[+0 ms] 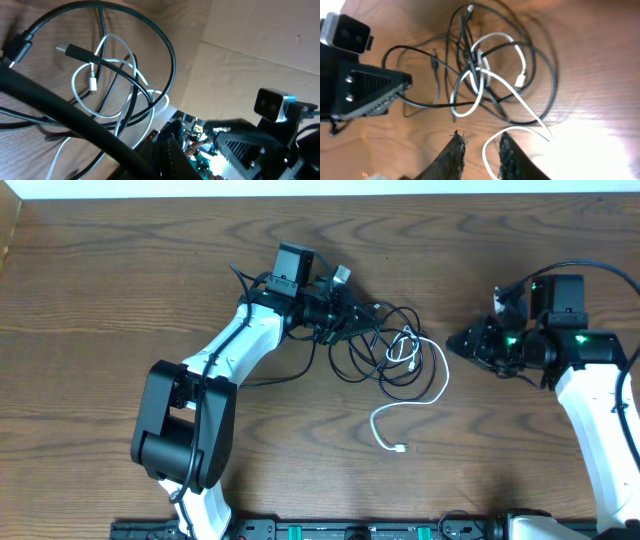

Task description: Untangle cables

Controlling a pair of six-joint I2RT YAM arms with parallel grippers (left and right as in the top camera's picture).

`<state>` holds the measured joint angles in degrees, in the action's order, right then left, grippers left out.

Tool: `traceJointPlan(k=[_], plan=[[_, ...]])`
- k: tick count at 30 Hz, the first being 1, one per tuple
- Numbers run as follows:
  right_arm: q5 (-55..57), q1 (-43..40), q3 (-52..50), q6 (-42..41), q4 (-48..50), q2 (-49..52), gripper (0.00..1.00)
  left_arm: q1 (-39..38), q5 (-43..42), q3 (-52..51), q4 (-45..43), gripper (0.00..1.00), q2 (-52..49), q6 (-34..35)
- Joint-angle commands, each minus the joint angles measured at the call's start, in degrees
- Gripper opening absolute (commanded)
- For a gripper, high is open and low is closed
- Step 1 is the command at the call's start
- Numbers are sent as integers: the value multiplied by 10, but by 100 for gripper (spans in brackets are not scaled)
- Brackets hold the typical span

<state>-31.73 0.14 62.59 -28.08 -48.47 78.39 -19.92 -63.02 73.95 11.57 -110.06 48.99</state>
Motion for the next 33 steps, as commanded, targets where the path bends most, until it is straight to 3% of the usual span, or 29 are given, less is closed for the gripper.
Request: traceJointPlan(k=[1, 8, 15, 25, 33], plan=[[-10, 20, -18, -80, 11, 5, 19, 0, 7, 1, 4, 7, 5, -16], [18, 78, -89, -211, 99, 5, 20, -2, 7, 1, 17, 7, 5, -16], [75, 149, -162, -252, 255, 5, 27, -4, 7, 1, 17, 8, 4, -16], [239, 213, -170, -367, 276, 8, 37, -13, 7, 1, 17, 8, 4, -16], [256, 236, -170, -427, 299, 45, 38, -13, 7, 1, 16, 8, 5, -16]])
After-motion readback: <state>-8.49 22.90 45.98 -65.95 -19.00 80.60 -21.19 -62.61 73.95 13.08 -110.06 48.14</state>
